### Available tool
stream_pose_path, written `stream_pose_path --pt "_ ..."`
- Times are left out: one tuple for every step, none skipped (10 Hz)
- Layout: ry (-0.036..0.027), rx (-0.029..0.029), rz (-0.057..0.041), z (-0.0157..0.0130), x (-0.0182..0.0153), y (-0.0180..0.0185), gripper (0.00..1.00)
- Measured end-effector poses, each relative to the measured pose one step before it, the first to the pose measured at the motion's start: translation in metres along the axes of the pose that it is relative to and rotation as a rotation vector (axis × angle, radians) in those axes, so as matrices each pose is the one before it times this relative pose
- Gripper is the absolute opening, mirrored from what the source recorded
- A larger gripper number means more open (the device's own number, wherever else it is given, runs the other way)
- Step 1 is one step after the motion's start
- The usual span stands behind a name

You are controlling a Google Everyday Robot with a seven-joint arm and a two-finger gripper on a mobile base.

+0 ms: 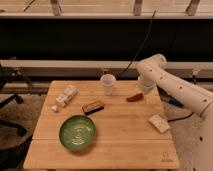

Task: Drag the pepper across the table

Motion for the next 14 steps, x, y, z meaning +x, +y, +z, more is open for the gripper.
stream_pose_path --pt "-0.00281 -0.00162 -0.00143 0.00438 0.00017 -0.00179 0.8" --pt "-0.00245 -0.00108 -0.00129 0.00351 0.00063 -0.00122 0.8" --pt "-0.00307 -0.00048 -0.00152 0.00409 0.00051 -0.0013 0.8" --pt "-0.00403 -0.00265 0.00018 0.00452 -0.00111 0.00046 0.8" --pt "-0.00252 -0.0015 -0.00048 0.0033 -0.00031 0.00053 0.8" --pt "0.00035 -0.00135 -0.0006 0.00299 0.00085 0.00033 0.8" --pt "-0.0035 -0.00201 -0.00242 0.00414 0.00015 -0.00036 0.8" --pt "-0.00181 -0.00192 -0.00205 0.00241 0.0002 -0.00023 0.8" --pt "-0.00116 0.0001 -0.00063 0.00045 0.0002 -0.00031 0.8" --pt "-0.0009 -0.00185 -0.00125 0.00108 0.00072 0.00066 0.8" --pt "-0.00324 0.00023 -0.00146 0.00028 -0.00011 -0.00039 0.8" --pt "-0.004 -0.00087 -0.00126 0.00102 -0.00006 0.00008 0.8" --pt "-0.00128 0.00083 -0.00134 0.00094 0.00074 -0.00062 0.8" --pt "-0.00175 -0.00131 -0.00127 0.00148 0.00032 -0.00006 0.8"
